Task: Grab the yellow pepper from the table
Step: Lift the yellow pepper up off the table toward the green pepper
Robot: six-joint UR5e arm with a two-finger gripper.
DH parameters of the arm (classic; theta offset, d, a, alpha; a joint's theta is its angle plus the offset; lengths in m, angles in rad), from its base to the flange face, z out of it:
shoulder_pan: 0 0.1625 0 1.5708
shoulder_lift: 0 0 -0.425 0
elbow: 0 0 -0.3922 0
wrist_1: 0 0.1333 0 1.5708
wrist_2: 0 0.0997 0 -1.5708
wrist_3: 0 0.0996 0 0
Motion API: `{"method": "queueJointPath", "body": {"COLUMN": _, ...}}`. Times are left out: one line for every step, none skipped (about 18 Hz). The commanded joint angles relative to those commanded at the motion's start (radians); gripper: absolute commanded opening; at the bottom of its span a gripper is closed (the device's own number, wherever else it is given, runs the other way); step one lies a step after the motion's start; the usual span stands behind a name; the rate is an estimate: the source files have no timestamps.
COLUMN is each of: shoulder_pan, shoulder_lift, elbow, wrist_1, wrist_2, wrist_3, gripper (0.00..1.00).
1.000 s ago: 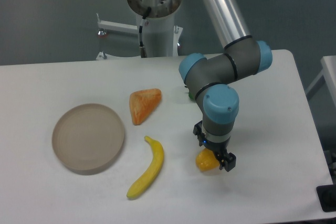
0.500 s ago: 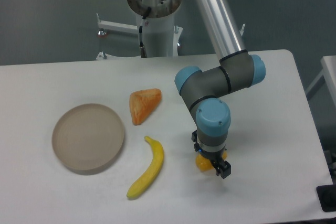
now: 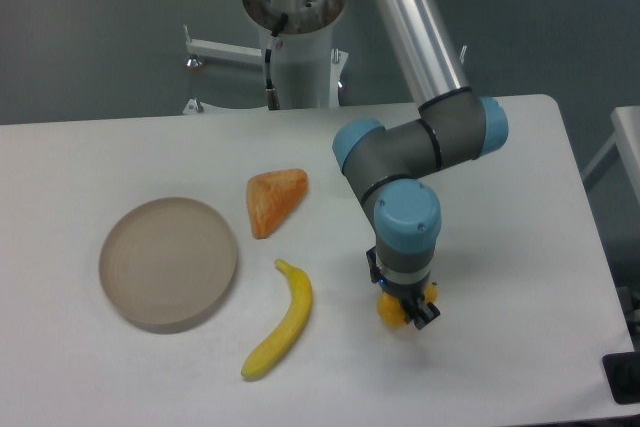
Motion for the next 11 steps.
{"method": "queueJointPath", "body": {"shoulder_pan": 0.005, "shoulder_lift": 0.02, "elbow": 0.0, "wrist_1": -0.028, "wrist_2": 0.0, "wrist_3": 0.0, "gripper": 0.29}}
{"method": "queueJointPath", "body": {"shoulder_pan": 0.006, "shoulder_lift": 0.038, "elbow": 0.0, "wrist_1": -0.055, "wrist_2": -0.002, "wrist_3": 0.0, "gripper": 0.29}}
{"method": "queueJointPath", "body": {"shoulder_pan": 0.006, "shoulder_lift": 0.066, "elbow": 0.0, "wrist_1": -0.09, "wrist_2": -0.005, "wrist_3": -0.002, "gripper": 0.29}}
{"method": "queueJointPath", "body": {"shoulder_pan": 0.006, "shoulder_lift": 0.083, "elbow": 0.002, "wrist_1": -0.114, "wrist_2": -0.005, "wrist_3": -0.006, "gripper": 0.29}}
{"method": "queueJointPath", "body": {"shoulder_pan": 0.006, "shoulder_lift": 0.103, "elbow": 0.0, "wrist_1": -0.152, "wrist_2": -0.005, "wrist_3": -0.012, "gripper": 0.28}}
{"method": "queueJointPath", "body": {"shoulder_pan": 0.015, "shoulder_lift": 0.118, "elbow": 0.002, "wrist_1": -0.189, "wrist_2": -0.005, "wrist_3": -0.012, "gripper": 0.28}}
{"method": "queueJointPath", "body": {"shoulder_pan": 0.026, "shoulder_lift": 0.136, "elbow": 0.002, "wrist_1": -0.218, "wrist_2": -0.012, "wrist_3": -0.012, "gripper": 0.28}}
{"method": "queueJointPath", "body": {"shoulder_pan": 0.028, "shoulder_lift": 0.149, "elbow": 0.002, "wrist_1": -0.23, "wrist_2": -0.032, "wrist_3": -0.012, "gripper": 0.28}}
{"method": "queueJointPath", "body": {"shoulder_pan": 0.028, "shoulder_lift": 0.16, "elbow": 0.0, "wrist_1": -0.232, "wrist_2": -0.047, "wrist_3": -0.011, "gripper": 0.28}}
{"method": "queueJointPath", "body": {"shoulder_pan": 0.029, "shoulder_lift": 0.164, "elbow": 0.002, "wrist_1": -0.23, "wrist_2": -0.049, "wrist_3": -0.002, "gripper": 0.28}}
{"method": "queueJointPath", "body": {"shoulder_pan": 0.031, "shoulder_lift": 0.167, "elbow": 0.012, "wrist_1": -0.23, "wrist_2": -0.049, "wrist_3": 0.003, "gripper": 0.26}}
